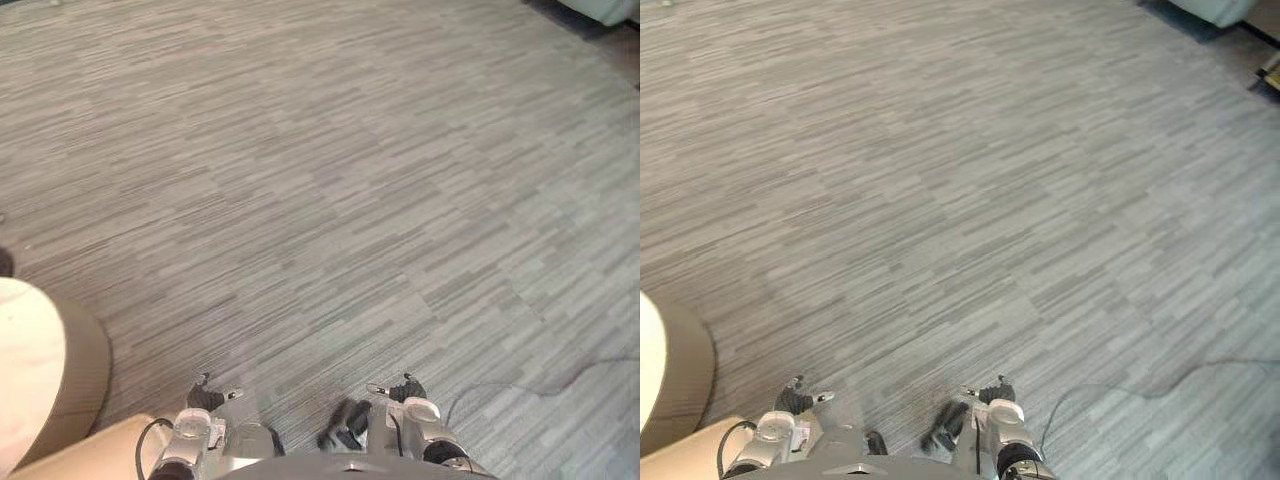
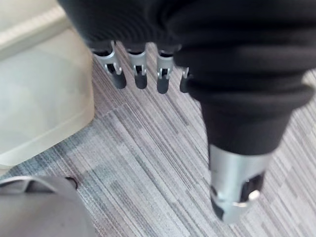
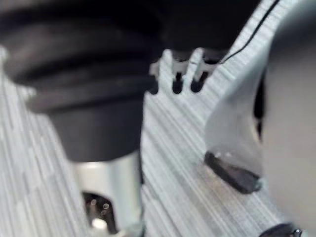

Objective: Pick up cushions and gather them together orderly.

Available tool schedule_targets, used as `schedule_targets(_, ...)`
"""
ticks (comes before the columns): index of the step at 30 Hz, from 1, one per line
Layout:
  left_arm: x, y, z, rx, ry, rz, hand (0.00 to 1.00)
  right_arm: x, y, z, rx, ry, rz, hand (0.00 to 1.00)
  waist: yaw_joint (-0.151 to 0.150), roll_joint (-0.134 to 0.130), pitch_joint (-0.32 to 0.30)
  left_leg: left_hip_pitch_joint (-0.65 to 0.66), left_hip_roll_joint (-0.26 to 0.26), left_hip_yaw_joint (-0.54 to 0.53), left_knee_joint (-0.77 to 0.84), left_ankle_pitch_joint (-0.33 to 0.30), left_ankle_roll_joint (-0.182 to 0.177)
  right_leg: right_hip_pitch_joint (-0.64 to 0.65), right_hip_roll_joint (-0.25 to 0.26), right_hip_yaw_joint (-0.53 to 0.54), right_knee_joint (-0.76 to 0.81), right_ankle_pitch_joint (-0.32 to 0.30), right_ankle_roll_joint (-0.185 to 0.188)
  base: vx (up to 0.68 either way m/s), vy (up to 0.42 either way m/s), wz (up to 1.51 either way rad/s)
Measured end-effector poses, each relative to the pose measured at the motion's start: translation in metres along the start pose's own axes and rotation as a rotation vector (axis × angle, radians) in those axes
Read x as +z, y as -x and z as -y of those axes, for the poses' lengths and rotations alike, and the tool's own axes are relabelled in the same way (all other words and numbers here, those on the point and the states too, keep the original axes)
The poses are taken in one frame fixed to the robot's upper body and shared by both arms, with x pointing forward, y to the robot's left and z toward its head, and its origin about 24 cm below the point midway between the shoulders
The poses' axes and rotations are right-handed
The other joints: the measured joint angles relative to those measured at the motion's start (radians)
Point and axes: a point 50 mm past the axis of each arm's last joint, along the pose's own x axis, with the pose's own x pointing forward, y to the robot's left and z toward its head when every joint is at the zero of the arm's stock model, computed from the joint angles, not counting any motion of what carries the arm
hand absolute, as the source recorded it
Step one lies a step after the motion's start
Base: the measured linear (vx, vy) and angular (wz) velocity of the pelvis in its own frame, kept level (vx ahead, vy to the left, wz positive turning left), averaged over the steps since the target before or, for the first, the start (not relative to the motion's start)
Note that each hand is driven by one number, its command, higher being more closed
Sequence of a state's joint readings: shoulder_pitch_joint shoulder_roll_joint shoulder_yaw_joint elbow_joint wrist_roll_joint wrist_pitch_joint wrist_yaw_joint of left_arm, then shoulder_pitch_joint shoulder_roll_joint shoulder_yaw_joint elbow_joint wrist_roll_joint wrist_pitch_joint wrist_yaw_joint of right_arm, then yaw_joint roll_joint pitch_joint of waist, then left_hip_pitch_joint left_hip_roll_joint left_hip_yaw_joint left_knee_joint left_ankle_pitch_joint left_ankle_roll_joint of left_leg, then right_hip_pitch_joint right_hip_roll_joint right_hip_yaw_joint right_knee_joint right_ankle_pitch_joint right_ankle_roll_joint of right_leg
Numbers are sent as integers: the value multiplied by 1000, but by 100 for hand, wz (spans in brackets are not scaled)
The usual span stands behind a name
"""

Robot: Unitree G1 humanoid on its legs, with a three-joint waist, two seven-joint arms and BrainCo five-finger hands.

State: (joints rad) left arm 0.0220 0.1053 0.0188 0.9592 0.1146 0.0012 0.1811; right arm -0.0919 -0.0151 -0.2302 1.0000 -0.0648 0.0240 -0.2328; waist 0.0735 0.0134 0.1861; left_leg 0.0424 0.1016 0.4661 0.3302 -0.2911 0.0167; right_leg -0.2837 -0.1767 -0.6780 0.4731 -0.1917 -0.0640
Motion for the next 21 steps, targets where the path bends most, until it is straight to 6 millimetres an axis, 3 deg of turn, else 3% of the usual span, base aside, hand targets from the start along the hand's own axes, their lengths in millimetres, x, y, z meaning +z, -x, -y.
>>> schedule_targets(1,-4,0,-2,8,-12,-12,0,-9,1,4,-11,0,-22,0,-10,-23,-2,14,-26,-3,17,-18,-31,4,16,21,-75,63,-49,340,-60,-37)
schedule_targets(2,-3,2,8,-7,12,-19,0,-8,-1,19,-48,12,-17,0,-13,19,-9,-4,31,-8,98,-43,-61,21,63,39,-100,72,-53,383,-60,-41)
schedule_targets(3,-4,2,9,-9,11,-23,0,-8,-2,22,-54,13,-16,0,-16,23,-9,-27,46,-11,153,-42,-61,31,79,48,-123,62,-44,329,-44,-70)
schedule_targets(4,-2,2,10,-15,12,-17,0,-8,-2,26,-70,0,-16,0,-19,57,8,-88,115,-45,353,-27,-45,73,136,69,-179,60,-46,248,-57,-53)
schedule_targets(6,-2,1,9,-14,11,-16,0,-17,-1,35,-94,4,-42,0,-7,81,24,-171,179,-133,599,47,-9,150,190,101,-231,53,-56,246,-43,-71)
schedule_targets(7,-2,2,9,-13,8,-17,0,-19,-1,35,-98,-4,-51,0,-1,81,27,-186,184,-156,646,42,-16,170,198,120,-237,53,-56,354,-9,-101)
schedule_targets(8,-1,1,5,-8,5,-10,0,-27,0,37,-110,-15,-84,0,2,66,39,-249,155,-233,719,9,-23,234,201,178,-262,38,-42,292,4,-80)
schedule_targets(11,1,1,5,-8,7,1,0,-29,0,40,-131,-34,-96,0,14,59,43,-335,114,-293,667,-11,-35,285,199,241,-295,26,-29,242,60,-62)
schedule_targets(14,0,1,5,-9,9,3,0,-30,0,41,-142,-78,-108,0,25,59,44,-410,40,-362,370,-3,-57,323,182,313,-321,13,-2,273,171,-79)
schedule_targets(16,-2,2,6,-12,6,-3,0,-33,1,40,-146,-100,-118,0,30,59,44,-416,5,-393,118,73,-74,351,162,357,-322,-11,39,317,224,-64)
schedule_targets(17,-2,2,6,-12,-2,-4,0,-36,2,41,-150,-105,-127,0,37,51,39,-395,-8,-390,66,176,-78,362,148,397,-323,-27,62,424,271,-84)
schedule_targets(18,-10,4,5,-10,-10,-24,0,-39,4,36,-141,-117,-137,0,48,37,19,-375,-43,-376,72,199,-39,373,119,451,-324,-49,82,452,268,-78)
schedule_targets(21,-10,3,-1,5,-14,-25,0,-44,7,30,-133,-146,-153,0,46,-2,6,-378,-72,-327,127,112,-8,331,66,504,-216,-84,110,485,236,-42)
